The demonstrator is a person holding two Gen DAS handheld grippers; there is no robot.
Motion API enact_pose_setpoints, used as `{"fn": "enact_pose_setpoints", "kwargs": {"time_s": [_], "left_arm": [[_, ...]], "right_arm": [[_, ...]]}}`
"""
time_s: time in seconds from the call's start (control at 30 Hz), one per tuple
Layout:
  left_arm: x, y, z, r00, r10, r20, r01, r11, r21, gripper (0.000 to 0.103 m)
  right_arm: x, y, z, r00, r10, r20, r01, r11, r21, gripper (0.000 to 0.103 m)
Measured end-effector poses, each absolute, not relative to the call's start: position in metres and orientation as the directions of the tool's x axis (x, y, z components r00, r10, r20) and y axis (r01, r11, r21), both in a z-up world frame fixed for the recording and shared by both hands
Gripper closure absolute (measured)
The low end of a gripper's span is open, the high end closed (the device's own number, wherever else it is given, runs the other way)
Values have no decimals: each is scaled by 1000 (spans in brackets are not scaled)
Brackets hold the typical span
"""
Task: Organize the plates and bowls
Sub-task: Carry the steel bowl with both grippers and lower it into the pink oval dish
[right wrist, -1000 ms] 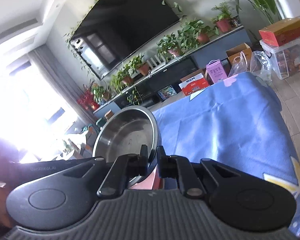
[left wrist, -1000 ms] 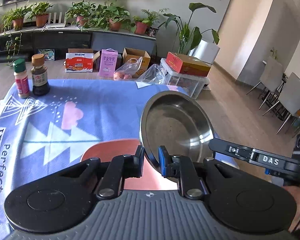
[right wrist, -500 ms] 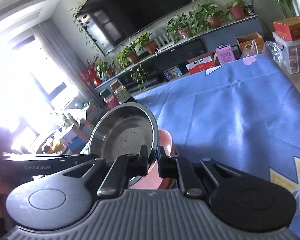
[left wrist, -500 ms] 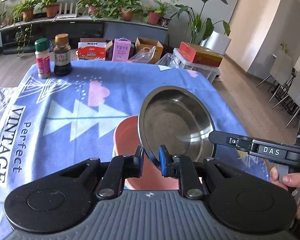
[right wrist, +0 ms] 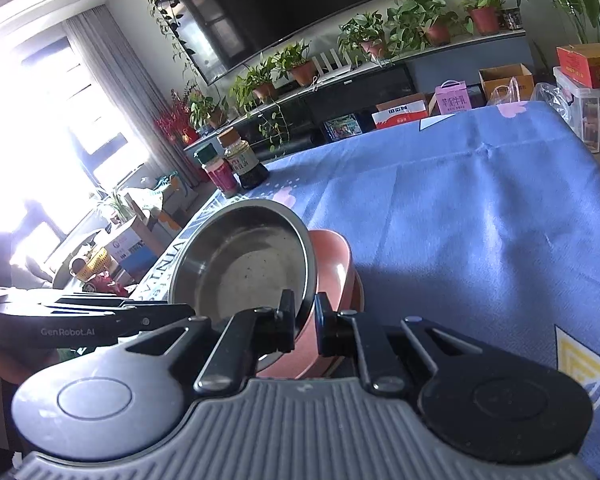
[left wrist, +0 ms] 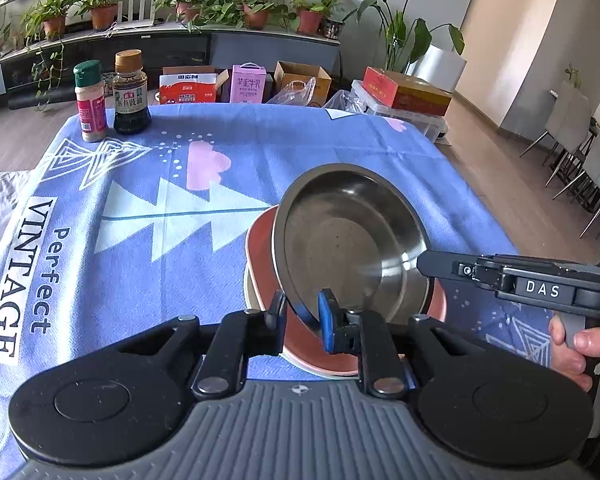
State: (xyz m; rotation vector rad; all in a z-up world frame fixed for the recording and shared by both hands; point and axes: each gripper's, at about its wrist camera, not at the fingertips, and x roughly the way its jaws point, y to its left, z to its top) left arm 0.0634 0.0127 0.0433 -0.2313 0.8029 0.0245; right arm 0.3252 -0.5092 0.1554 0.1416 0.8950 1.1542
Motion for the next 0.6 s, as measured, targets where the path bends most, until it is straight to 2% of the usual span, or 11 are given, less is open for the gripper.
{"fn": "enact_pose_setpoints", "kwargs": {"time_s": [0.6], "left_arm": [[68, 9, 41, 687, -46, -726, -105, 981, -161, 84]], "right_arm": [[324, -509, 157, 111, 827, -551, -739, 439, 510, 36]]}}
